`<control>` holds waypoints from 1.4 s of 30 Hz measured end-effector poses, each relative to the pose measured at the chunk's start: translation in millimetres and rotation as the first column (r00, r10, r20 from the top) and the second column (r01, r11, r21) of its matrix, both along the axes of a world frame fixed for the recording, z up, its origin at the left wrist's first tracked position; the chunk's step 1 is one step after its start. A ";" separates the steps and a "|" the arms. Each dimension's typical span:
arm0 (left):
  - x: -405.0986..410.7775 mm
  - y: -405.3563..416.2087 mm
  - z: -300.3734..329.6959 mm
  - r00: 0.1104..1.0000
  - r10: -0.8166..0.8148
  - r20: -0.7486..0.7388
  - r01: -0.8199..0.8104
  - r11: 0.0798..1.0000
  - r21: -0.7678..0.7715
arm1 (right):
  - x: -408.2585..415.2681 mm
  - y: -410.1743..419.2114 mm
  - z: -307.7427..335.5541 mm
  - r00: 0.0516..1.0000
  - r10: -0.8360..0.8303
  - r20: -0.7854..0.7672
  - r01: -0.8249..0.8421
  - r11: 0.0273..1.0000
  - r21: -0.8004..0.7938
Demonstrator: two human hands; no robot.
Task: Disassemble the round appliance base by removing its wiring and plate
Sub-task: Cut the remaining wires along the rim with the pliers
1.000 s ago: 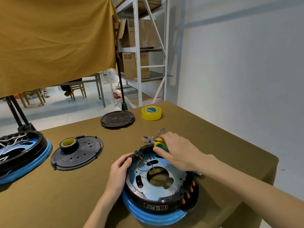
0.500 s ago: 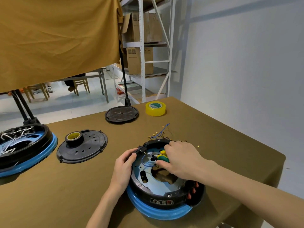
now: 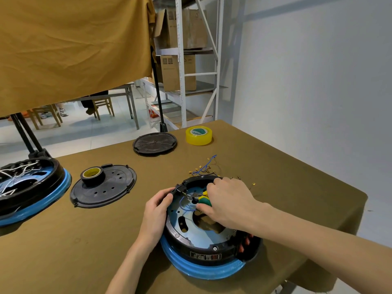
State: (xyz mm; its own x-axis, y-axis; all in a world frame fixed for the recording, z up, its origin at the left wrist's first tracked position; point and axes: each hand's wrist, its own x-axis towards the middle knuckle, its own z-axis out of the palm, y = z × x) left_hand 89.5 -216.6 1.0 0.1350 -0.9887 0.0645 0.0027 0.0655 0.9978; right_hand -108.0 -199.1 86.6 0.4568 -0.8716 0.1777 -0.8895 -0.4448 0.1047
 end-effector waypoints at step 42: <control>1.1 3.1 10.4 0.992 0.023 0.127 -0.020 1.000 -0.020 | -6.8 4.6 -12.0 0.997 -0.072 -0.026 0.073 0.996 0.046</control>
